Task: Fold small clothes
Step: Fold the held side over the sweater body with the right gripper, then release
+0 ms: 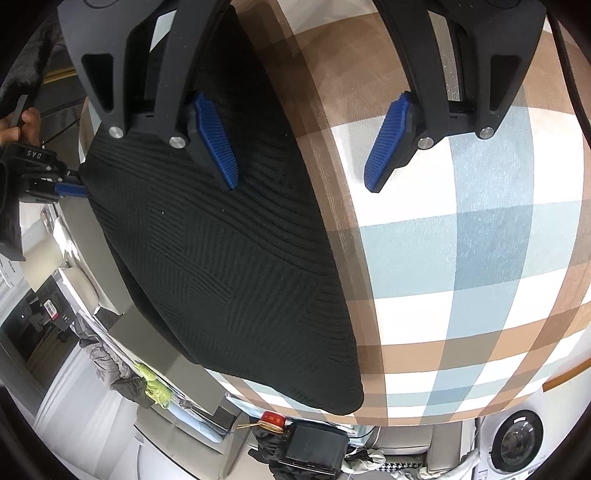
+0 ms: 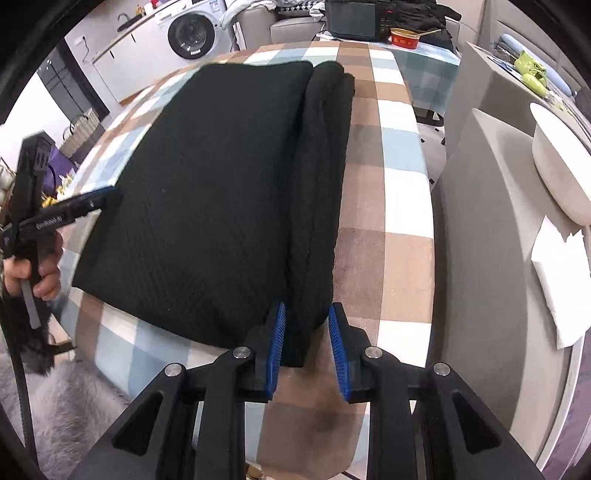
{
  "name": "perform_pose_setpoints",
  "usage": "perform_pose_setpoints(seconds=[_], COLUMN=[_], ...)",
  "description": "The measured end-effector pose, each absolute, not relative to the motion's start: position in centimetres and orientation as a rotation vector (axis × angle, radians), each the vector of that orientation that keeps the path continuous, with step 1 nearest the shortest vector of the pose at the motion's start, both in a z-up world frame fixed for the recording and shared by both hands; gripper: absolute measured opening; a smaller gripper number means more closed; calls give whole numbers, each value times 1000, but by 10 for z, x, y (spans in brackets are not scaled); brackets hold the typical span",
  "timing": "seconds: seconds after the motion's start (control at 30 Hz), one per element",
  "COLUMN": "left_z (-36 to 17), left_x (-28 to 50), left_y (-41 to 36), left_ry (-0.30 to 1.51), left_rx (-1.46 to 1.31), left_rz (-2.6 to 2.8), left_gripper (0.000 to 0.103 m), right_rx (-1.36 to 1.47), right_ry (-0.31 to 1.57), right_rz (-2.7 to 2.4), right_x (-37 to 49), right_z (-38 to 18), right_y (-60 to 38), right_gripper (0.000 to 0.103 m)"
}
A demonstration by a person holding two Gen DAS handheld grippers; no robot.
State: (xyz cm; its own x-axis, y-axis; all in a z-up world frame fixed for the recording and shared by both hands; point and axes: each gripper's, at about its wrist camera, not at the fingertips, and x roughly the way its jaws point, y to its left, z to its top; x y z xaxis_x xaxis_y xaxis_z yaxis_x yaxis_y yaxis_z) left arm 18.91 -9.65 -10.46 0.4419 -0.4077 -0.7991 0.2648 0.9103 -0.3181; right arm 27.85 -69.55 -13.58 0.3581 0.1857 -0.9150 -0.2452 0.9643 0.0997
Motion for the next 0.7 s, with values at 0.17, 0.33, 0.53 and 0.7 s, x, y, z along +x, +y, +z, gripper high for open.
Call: perform_pose_setpoints(seconds=[0.17,0.33,0.53,0.7], left_z=[-105,-106,-106,-107], left_x=[195,205,220,229], left_y=[-100,-110,-117,-121], left_ry=[1032,1017,1002,981], left_rx=[-156,-150,-186,-195], left_rz=[-409,-396,-397,-411], left_gripper=[68,68,61,25], right_rx=[79,152,189,222], right_ry=[1060,1068,1063,1047], right_rz=[243,295,283,294], right_x=[293,325,342,353], right_z=[-119,-130,-143,-151], right_y=[-710,-698,-692,-688], right_gripper=[44,44,46,40])
